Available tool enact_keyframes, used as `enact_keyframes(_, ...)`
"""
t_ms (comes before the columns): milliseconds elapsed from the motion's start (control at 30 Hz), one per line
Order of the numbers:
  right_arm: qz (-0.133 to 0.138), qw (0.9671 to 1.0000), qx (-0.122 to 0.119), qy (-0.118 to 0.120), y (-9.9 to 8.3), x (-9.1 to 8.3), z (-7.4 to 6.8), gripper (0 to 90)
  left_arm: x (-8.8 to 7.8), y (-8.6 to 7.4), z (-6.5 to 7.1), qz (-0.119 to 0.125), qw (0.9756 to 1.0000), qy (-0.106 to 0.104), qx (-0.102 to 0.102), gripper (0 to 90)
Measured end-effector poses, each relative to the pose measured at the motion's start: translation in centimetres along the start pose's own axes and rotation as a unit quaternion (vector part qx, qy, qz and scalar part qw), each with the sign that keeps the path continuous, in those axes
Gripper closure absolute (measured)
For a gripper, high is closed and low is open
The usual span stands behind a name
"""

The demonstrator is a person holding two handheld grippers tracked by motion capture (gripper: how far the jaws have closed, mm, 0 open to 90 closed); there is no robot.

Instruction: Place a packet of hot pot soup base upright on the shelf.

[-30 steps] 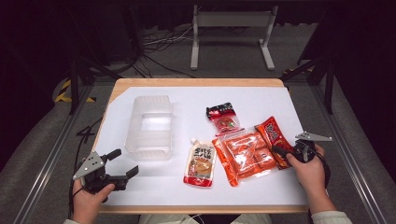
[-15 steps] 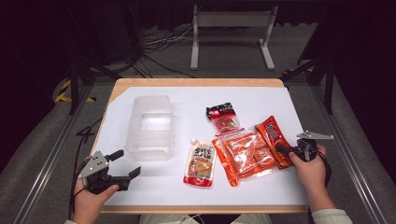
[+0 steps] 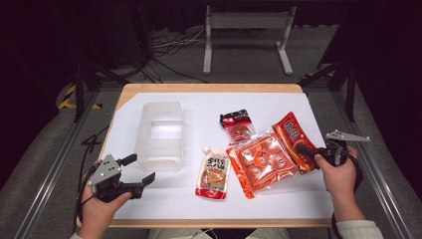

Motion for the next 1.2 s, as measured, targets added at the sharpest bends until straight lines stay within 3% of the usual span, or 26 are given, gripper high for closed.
enact_keyframes(167, 0.011, 0.9998, -0.005, 0.016, 1.3, -1.0, -1.2, 90.0, 0.7, 0.8, 0.5, -0.001, 1.0000, -0.003, 0.007, 14.6)
enact_keyframes(367, 0.030, 0.9985, -0.035, 0.028, 3.9, -2.7, -3.6, 90.0, 1.7, 2.4, 1.3, 0.008, 0.9996, -0.014, 0.024, 14.0)
enact_keyframes(467, 0.039, 0.9977, -0.045, 0.033, 4.8, -3.3, -4.4, 90.0, 2.1, 2.8, 1.6, 0.014, 0.9995, -0.019, 0.021, 13.7)
enact_keyframes(800, 0.069, 0.9941, -0.064, 0.054, 7.2, -5.5, -6.4, 90.0, 2.4, 2.6, 1.7, 0.012, 0.9995, -0.022, 0.021, 12.7)
enact_keyframes(967, 0.092, 0.9894, -0.079, 0.079, 8.4, -6.8, -7.9, 90.0, 2.7, 2.0, 2.0, 0.007, 0.9994, -0.027, 0.019, 12.7)
enact_keyframes(1200, 0.087, 0.9865, -0.106, 0.089, 9.1, -7.0, -9.3, 90.0, 3.3, 2.1, 2.6, 0.005, 0.9991, -0.035, 0.024, 12.6)
Point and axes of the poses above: each handheld gripper's, and its own axes: x roughly forward along the jaws, y roughly out of its top, z roughly to its right, the point moved 9 cm from there along x, roughly forward along the jaws, and after that the axes turned 1 degree about -z, right-handed, at the moved point
